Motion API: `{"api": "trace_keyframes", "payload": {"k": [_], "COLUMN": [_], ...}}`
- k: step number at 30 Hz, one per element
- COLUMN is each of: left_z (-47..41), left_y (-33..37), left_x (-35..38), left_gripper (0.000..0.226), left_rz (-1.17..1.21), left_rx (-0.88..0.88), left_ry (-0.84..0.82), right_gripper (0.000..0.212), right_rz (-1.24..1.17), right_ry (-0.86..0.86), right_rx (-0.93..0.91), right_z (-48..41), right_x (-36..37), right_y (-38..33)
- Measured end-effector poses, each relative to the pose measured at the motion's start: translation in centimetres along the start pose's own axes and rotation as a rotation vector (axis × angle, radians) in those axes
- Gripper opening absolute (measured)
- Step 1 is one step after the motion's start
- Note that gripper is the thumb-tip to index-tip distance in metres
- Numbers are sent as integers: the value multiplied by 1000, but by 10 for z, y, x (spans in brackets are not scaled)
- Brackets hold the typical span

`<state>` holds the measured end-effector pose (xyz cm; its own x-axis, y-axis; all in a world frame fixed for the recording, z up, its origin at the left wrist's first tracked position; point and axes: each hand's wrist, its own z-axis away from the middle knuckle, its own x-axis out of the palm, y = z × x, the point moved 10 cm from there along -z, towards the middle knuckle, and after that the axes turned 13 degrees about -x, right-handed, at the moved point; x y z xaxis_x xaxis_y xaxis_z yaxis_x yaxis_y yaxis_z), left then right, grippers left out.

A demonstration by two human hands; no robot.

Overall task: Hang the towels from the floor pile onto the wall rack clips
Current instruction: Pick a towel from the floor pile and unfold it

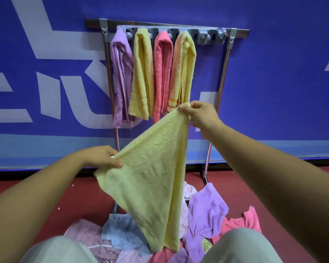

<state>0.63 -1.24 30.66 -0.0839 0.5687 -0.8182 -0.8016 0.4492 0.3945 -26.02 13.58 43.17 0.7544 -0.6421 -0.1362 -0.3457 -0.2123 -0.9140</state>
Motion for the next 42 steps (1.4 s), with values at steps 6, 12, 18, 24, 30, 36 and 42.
{"api": "trace_keyframes", "payload": {"k": [6,12,18,24,30,36,42], "left_z": [16,37,46,50,50,46,28], "left_y": [27,93,127,130,127,119,81], "left_x": [-35,-44,-34,-59,-63,-65,-56], "left_gripper": [22,20,44,21,30,25,44], "left_rz": [266,702,633,584,539,442,120], "left_rx": [102,346,443,368,348,355,287], "left_ry": [222,37,-86,201,244,253,214], "right_gripper": [25,23,11,16,28,18,23], "right_rz": [195,279,109,168,523,535,324], "right_ry": [50,-10,-222,-373,-530,-535,-368], "right_rx": [-33,-39,-143,-195,-364,-349,-245], "right_z": [3,2,14,27,39,36,21], "right_x": [-14,-2,40,63,87,83,53], "right_y": [13,17,-6,-24,-38,-36,-28]}}
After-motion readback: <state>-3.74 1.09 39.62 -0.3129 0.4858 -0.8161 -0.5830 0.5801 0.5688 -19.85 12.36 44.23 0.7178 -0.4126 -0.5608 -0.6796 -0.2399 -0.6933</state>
